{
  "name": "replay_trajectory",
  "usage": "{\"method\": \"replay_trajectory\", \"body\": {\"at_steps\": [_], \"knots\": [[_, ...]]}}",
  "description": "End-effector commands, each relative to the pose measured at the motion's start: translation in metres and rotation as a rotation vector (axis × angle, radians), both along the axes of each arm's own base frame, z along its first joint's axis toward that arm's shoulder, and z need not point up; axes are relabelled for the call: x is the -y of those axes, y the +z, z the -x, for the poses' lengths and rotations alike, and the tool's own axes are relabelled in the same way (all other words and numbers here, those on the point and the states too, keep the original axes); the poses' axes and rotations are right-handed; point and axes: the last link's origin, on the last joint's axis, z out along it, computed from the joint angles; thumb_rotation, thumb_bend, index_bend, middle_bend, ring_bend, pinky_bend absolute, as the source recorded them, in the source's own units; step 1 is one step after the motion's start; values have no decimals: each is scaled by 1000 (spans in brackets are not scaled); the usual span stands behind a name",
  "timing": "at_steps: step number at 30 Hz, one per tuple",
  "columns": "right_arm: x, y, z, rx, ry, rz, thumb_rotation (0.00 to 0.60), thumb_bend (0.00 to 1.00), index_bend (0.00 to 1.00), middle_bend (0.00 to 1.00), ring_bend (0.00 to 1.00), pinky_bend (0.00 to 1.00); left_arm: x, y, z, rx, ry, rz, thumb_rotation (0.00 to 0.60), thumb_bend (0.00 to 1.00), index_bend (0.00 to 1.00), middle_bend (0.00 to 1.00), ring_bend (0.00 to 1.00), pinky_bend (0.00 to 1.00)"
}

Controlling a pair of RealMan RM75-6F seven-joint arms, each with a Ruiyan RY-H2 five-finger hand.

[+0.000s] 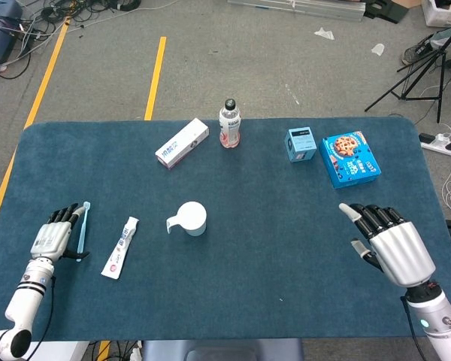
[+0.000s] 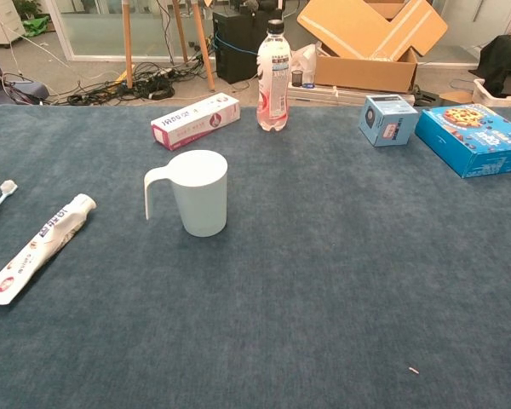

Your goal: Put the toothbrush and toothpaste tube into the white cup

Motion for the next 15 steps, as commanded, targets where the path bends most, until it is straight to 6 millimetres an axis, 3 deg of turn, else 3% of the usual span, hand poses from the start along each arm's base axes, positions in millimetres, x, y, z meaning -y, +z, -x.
{"method": "replay_trajectory", "body": {"at_steps": [1, 15], "knots": [[0, -1, 0, 0, 2, -2, 600, 202, 227, 322, 342, 466, 0, -2, -2, 7, -5, 4, 600, 0, 0, 0, 0, 0], [1, 0, 2, 3, -8, -4, 600, 203, 228, 322, 342, 466, -2, -9, 6, -14, 24, 24, 600, 0, 0, 0, 0, 0]]}}
